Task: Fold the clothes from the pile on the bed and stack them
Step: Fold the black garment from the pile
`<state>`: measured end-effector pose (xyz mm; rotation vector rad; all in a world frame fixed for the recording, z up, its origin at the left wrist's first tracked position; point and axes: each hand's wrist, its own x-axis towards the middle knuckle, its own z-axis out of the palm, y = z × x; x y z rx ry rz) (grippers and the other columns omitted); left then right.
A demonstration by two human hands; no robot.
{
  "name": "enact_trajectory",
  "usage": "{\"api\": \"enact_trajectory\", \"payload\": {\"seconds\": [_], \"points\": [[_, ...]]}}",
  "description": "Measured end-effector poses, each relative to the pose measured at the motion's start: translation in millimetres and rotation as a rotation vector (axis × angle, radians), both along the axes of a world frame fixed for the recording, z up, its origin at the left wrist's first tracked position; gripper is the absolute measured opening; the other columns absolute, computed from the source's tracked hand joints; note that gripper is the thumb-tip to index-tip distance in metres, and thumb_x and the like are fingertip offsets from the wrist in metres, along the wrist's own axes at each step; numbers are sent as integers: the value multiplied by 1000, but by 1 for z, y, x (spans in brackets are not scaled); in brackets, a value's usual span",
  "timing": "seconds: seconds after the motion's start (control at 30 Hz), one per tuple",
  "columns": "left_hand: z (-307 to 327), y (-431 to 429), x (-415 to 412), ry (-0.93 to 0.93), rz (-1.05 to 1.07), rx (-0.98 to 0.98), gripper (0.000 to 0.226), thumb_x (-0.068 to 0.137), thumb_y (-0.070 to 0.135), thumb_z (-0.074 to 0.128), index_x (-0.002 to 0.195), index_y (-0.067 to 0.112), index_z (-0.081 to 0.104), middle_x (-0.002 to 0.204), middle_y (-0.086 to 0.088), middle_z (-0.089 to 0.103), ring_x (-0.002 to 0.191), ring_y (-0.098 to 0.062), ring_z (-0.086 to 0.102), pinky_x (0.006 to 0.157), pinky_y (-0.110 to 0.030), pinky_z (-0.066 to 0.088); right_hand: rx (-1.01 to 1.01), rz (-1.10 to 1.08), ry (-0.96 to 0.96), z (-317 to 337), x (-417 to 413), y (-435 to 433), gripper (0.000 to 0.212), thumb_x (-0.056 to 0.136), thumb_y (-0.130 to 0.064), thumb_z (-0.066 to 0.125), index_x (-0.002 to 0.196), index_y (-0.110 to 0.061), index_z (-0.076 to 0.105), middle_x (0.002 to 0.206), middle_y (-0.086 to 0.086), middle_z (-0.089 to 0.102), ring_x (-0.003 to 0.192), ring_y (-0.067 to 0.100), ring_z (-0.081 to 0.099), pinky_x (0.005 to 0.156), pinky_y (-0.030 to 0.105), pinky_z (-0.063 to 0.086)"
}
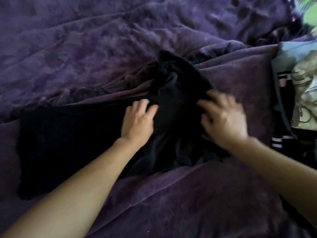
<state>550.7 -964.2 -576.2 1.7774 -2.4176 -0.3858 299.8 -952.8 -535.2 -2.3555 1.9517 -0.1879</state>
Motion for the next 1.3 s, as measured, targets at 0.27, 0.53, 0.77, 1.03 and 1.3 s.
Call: {"api": "enact_trajectory", "payload": {"seconds": [0.27,0.53,0.77,1.03,1.3], "points": [[-18,-93,-1,-263,55,175,63,90,42,58,144,21,35,151,-12,27,135,-35,26,105,-48,29,163,-113,217,-7,-88,2,21,76,-31,62,86,-21,77,102,4,68,100,35,55,79,45,42],[0,-38,-10,-66,126,104,39,89,21,55,127,19,57,139,-11,41,122,-33,41,96,-46,38,354,-413,-365,-6,-9,-154,39,78,-51,63,98,-18,69,102,8,69,99,30,62,78,31,45],[-19,7,21,-23,160,295,49,92,22,56,140,21,44,147,-8,35,133,-25,34,102,-39,37,834,-494,-613,-21,48,-207,69,66,-39,84,122,-7,58,119,6,60,104,25,59,85,33,50],[-1,-1,59,155,333,175,32,86,7,60,117,8,63,121,-9,54,112,-28,51,91,-39,46,148,543,-259,30,20,-77,32,66,-16,55,94,-8,70,111,14,65,103,32,57,84,41,46],[23,16,25,138,127,-116,41,75,0,59,115,7,64,130,-17,52,113,-38,51,93,-47,45,268,361,81,-7,-23,8,55,74,-9,59,128,-22,61,143,11,48,136,34,40,97,50,40]]}}
